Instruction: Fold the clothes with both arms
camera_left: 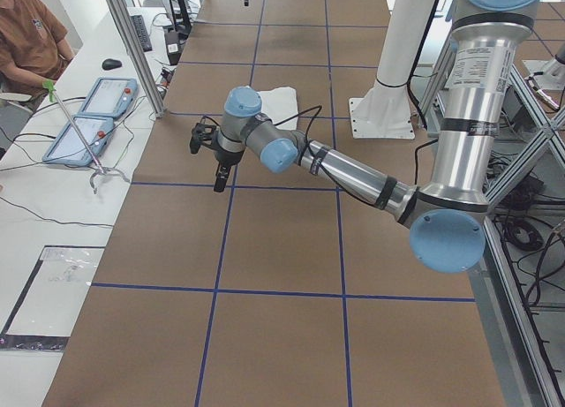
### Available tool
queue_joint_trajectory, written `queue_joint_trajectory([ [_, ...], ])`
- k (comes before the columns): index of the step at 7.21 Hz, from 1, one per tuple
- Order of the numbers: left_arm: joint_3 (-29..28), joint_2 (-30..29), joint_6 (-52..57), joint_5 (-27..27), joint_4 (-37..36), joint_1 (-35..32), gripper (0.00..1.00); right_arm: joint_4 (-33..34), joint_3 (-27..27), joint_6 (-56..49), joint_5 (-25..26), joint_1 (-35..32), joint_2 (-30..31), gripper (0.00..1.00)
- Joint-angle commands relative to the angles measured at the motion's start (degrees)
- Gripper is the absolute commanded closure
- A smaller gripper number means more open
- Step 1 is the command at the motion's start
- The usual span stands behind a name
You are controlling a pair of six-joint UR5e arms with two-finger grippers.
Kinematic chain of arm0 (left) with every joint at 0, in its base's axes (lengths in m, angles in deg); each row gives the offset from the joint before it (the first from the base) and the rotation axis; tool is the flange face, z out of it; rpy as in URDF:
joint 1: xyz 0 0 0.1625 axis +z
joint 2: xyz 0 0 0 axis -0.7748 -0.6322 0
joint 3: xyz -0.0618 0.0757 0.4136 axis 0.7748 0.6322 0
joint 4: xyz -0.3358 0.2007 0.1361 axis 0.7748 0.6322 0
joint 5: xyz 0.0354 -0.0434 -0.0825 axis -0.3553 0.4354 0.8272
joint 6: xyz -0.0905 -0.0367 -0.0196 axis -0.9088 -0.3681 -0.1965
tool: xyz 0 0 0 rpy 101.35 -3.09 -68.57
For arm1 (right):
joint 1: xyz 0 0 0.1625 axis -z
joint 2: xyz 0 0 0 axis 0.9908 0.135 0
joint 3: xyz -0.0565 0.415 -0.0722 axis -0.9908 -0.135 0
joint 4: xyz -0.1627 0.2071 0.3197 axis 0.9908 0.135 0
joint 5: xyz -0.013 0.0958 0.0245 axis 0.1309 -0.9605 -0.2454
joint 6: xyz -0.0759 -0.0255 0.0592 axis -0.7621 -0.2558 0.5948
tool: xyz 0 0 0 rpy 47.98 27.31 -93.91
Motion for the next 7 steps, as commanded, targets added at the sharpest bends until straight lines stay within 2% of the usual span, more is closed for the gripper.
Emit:
queue_joint_trajectory([
  [1, -1.4, 5.0, 21.5, 0.1, -1.8, -7.8, 0.0, -0.1, 0.1, -12.2, -1.5, -7.3, 6.8, 0.0],
  [2, -4.2, 6.5, 29.0, 0.3, -1.9, -9.5, 0.0, -0.2, 1.0, -15.1, -2.0, -9.1, 8.4, 0.0],
  [3, -7.3, 7.1, 31.6, 1.7, -0.7, -12.7, 0.0, -0.9, 2.6, -14.6, -1.5, -9.3, 9.3, 0.0],
  [5, -10.4, 5.9, 29.6, 2.9, 3.8, -13.1, 0.0, -0.9, 3.9, -14.7, -1.6, -9.2, 14.0, 0.0],
  [7, -14.5, 7.7, 30.1, 2.7, 7.5, -14.0, 0.0, -0.8, 4.1, -14.3, -2.1, -9.2, 14.3, 0.0],
])
